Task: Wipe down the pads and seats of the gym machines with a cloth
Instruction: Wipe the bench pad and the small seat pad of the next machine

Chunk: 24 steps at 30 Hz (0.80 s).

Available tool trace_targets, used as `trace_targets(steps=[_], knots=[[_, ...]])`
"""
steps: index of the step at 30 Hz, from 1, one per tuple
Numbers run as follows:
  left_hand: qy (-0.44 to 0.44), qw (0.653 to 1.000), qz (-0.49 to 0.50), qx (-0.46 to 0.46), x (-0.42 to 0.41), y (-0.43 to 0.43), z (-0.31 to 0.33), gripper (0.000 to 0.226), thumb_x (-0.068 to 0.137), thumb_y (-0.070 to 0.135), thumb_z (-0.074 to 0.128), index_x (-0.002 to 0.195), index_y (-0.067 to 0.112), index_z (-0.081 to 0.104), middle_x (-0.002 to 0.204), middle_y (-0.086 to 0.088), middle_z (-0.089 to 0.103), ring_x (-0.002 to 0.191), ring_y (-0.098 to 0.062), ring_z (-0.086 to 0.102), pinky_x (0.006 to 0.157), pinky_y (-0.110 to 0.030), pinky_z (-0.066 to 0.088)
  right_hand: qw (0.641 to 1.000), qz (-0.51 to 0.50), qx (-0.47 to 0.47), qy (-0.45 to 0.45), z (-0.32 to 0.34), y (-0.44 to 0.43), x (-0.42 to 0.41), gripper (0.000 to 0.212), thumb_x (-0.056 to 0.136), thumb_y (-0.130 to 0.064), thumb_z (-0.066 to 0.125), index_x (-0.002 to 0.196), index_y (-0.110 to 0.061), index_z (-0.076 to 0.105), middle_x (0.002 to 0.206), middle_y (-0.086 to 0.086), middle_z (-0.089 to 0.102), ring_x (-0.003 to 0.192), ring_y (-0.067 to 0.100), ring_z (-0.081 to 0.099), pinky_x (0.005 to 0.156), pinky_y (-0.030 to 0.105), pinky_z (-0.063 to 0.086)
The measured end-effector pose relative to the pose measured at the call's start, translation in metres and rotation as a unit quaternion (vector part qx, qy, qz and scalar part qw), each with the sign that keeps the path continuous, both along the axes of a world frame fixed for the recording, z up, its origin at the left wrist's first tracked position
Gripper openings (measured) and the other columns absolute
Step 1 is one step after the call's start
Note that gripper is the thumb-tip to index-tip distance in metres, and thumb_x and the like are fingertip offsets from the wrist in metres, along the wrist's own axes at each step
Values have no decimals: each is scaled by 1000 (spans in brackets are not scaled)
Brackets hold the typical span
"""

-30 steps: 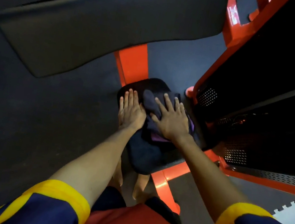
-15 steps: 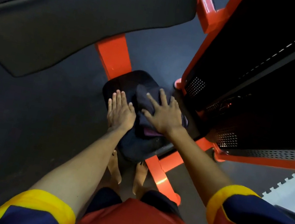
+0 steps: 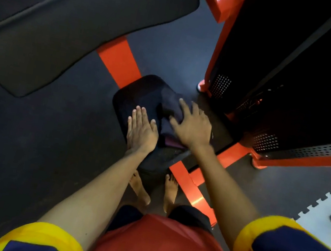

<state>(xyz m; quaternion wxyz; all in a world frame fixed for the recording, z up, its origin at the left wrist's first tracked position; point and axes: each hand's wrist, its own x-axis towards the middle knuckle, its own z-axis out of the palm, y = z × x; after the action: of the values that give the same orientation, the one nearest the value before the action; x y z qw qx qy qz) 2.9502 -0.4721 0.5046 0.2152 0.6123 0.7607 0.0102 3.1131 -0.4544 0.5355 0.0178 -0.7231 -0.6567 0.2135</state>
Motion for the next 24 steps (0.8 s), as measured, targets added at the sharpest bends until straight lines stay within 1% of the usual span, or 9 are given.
trace_targets(steps=[4,7,9,12,14,17,19,20,24], knots=[[-3,1000,-6,-3,1,0,2,60,109,31,26,160,4,8,169,-10,3,156,-20,-2,126,-37,-6,988,-7,154,33,-12,-48,-1,61,90,-58,52,143,-29,58,152,10,49,141,36,41,120,50,28],[-6,1000,-15,-4,1,0,3,61,109,31,24,160,4,7,169,-11,1,156,-20,-3,126,-36,-7,982,-64,136,115,-5,-24,17,50,89,-57,58,134,-35,65,142,1,58,127,29,56,105,42,46],[-6,1000,-17,-10,0,-2,4,61,109,32,23,160,3,5,169,-11,0,156,-20,-4,125,-36,-8,977,-116,80,163,3,-9,20,47,92,-56,59,136,-40,61,140,-5,59,124,28,58,99,39,47],[-4,1000,-27,-13,-1,-3,5,61,110,34,21,160,3,4,169,-12,-2,156,-20,-5,126,-37,-8,955,-202,67,205,4,-7,18,49,93,-58,57,138,-40,58,140,-4,60,125,29,58,98,39,46],[-1,999,-44,-16,-1,-9,6,62,110,35,21,160,3,3,169,-12,-2,156,-20,-5,125,-37,-8,944,-238,131,189,-1,-25,5,53,90,-53,59,138,-30,61,139,1,61,126,29,57,103,41,46],[6,998,-66,-11,-3,-15,8,62,110,36,20,160,3,3,169,-12,-1,156,-21,-4,125,-37,-8,918,-277,219,181,-18,-72,-35,66,86,-45,58,147,-21,54,157,11,42,149,35,33,124,48,23],[13,997,-70,-16,-5,-14,9,62,110,37,20,160,4,3,169,-12,-2,156,-21,-4,126,-38,-6,909,-273,216,231,-22,-97,-50,69,88,-43,55,154,-26,42,168,6,24,157,31,9,128,42,2],[15,997,-66,-19,-5,-13,9,63,109,37,20,160,5,3,169,-11,-2,156,-21,-4,126,-38,-6,907,-261,213,253,-23,-96,-46,69,90,-43,52,156,-28,39,169,4,20,158,29,5,128,41,1],[4,996,-83,-24,-4,-14,9,63,109,40,19,160,6,1,169,-11,-4,156,-21,-5,126,-40,-5,851,-358,188,336,-23,-63,-10,61,95,-44,47,151,-22,46,159,3,40,145,26,40,117,43,35]])
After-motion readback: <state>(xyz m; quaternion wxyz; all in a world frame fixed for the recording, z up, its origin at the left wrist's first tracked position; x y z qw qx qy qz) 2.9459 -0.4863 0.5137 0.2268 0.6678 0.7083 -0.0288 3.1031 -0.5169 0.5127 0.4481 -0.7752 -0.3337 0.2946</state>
